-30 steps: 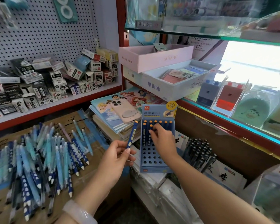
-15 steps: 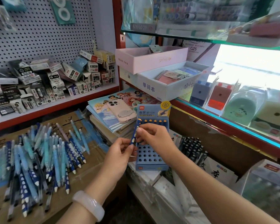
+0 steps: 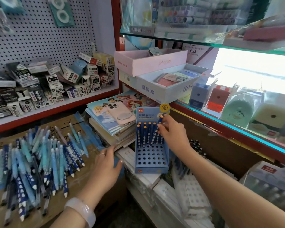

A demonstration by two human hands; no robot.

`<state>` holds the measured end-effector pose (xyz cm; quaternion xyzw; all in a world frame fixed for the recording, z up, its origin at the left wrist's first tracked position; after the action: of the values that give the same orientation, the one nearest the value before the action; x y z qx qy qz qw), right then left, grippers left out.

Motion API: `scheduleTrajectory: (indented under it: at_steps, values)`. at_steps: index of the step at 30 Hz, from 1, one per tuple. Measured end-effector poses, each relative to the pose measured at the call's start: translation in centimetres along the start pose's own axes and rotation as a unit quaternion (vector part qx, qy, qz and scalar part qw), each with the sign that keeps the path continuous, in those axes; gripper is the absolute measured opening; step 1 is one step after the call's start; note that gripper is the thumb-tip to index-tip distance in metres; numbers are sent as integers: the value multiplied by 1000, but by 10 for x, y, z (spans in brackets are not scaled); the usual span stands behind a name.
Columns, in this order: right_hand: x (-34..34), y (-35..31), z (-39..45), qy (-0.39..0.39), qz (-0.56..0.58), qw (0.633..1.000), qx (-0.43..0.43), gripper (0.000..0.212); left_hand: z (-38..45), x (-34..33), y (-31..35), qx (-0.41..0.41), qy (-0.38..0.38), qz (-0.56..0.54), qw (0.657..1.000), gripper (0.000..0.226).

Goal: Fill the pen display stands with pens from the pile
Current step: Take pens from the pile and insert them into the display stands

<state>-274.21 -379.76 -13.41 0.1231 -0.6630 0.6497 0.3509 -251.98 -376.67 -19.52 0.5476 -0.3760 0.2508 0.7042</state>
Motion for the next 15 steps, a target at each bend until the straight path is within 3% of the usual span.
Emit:
scheduleTrajectory:
  at_steps: [6, 15]
  values:
    - [-26, 3, 10, 19, -70, 997, 12, 15, -4, 9, -14, 6, -17, 70, 997, 56]
    - [-55, 16, 14, -4, -140, 990, -2, 14, -5, 10, -31, 25, -30, 66, 997, 57]
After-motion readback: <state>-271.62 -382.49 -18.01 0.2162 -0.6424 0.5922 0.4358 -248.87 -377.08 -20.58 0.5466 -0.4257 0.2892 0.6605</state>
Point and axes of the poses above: each hand's wrist, its own z-axis towards the middle knuckle, its own x-axis out of the back of the hand, y = z × x, the point moved 10 cm from there along z, towards the middle knuckle, and after that the axes turned 12 degrees about -x, right-handed, at the moved point
